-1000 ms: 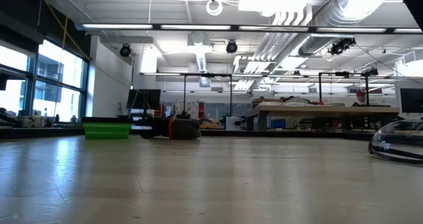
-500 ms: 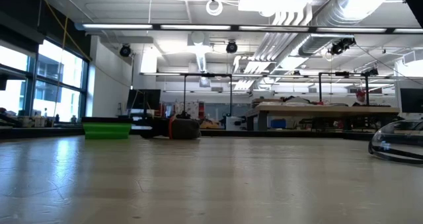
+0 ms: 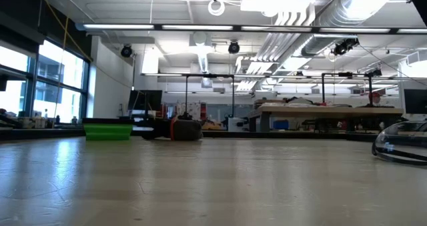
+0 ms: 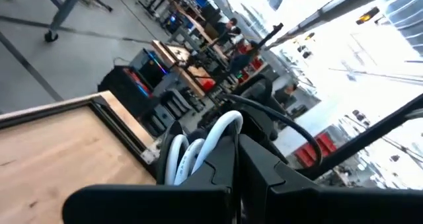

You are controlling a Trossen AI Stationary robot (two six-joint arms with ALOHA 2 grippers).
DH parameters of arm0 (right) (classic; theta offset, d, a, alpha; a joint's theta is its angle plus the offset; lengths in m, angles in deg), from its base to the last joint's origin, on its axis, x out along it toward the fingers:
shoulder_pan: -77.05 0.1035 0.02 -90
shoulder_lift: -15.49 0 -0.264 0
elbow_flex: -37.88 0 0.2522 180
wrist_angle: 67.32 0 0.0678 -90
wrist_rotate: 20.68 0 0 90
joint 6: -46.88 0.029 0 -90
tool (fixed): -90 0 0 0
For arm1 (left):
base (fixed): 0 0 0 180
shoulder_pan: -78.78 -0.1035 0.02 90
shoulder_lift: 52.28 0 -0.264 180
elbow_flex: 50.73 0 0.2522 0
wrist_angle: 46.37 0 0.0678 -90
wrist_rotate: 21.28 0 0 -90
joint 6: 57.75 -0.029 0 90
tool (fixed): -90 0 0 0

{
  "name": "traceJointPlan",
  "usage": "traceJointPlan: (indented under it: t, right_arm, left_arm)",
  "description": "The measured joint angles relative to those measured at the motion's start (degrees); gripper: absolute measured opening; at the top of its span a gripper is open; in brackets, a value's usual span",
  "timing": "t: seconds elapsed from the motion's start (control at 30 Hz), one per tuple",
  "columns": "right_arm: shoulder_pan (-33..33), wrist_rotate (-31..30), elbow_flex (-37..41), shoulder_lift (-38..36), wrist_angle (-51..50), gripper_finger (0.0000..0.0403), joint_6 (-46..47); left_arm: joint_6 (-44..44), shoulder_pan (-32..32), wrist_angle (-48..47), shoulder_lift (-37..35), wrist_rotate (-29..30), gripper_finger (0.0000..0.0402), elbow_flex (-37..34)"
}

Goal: Coil cords
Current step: Coil the white wire on the spool

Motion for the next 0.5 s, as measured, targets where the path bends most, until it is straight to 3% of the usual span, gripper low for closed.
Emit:
traceJointPlan:
  t: [0.17,0.5]
  right_arm:
    - [0.13,0.46,0.0,-0.12,-0.46,0.0,-0.27]
    - [-1.13,0.9,0.02,-0.58,2.97,0.0,-0.22]
  left_arm:
    - [1.75,0.02,2.9,-0.74,1.6,0.0,-0.02]
    - [7.83,0.01,1.31,-0.66,-4.16,0.0,-0.02]
